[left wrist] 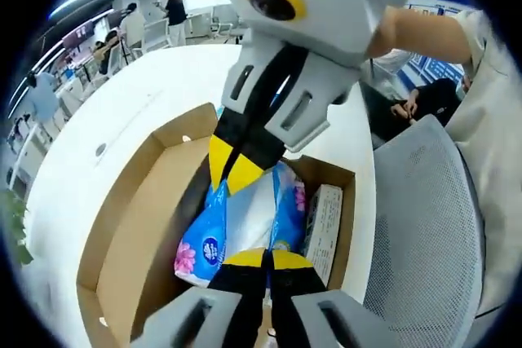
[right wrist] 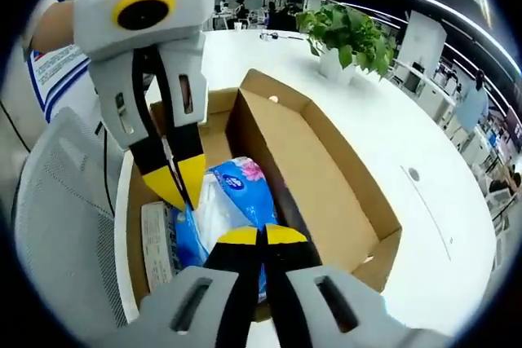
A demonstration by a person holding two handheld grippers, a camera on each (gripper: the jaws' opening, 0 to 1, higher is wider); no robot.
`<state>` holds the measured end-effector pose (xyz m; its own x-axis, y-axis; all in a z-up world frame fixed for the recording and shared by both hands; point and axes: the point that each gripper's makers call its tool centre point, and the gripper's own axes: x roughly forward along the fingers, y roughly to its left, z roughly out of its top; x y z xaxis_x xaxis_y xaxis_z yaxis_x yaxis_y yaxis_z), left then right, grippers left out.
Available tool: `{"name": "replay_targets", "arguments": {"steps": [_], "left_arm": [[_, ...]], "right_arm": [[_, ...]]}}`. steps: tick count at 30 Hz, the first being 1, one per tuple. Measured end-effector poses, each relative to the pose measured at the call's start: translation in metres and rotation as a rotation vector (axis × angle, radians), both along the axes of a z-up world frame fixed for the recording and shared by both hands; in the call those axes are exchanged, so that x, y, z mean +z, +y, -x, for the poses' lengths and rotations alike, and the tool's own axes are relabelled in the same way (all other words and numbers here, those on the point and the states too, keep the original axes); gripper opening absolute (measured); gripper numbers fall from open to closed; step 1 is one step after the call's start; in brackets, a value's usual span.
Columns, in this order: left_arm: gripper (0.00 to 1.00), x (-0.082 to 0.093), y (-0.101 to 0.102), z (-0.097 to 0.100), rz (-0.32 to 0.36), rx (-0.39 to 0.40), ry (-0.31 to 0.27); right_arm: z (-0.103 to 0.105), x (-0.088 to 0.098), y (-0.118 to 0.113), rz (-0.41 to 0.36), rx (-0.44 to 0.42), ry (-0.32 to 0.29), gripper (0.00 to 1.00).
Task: Operate the shoe box by opening the lid, removing the specified soft item, and placing it in the target area until the item is outside and the box remains undamaged.
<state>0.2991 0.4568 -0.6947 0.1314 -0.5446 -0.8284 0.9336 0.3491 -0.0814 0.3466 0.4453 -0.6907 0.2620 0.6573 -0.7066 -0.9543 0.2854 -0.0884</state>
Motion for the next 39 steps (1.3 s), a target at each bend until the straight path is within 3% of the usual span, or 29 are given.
{"name": "replay_targets", "arguments": {"steps": [10, 19, 30, 39], "left_arm": [[0.0, 0.028, 0.004, 0.006, 0.018, 0.043, -0.004], [0.0, 0.048, -0.007, 0.011, 0.038, 0.058, -0.011], [0.0, 0.067, -0.044, 0.013, 0.074, 0.004, -0.026], [0.0, 0.072, -0.077, 0.006, 0.089, -0.035, -0.034]], "right_arm": [[0.007, 0.031, 0.003, -0.038, 0.027, -0.029, 0.0], [0.014, 0.052, -0.009, -0.038, 0.033, -0.043, 0.0], [0.016, 0.069, -0.04, -0.056, -0.011, -0.041, 0.0], [0.013, 0.074, -0.074, -0.05, -0.055, -0.035, 0.0]]}}
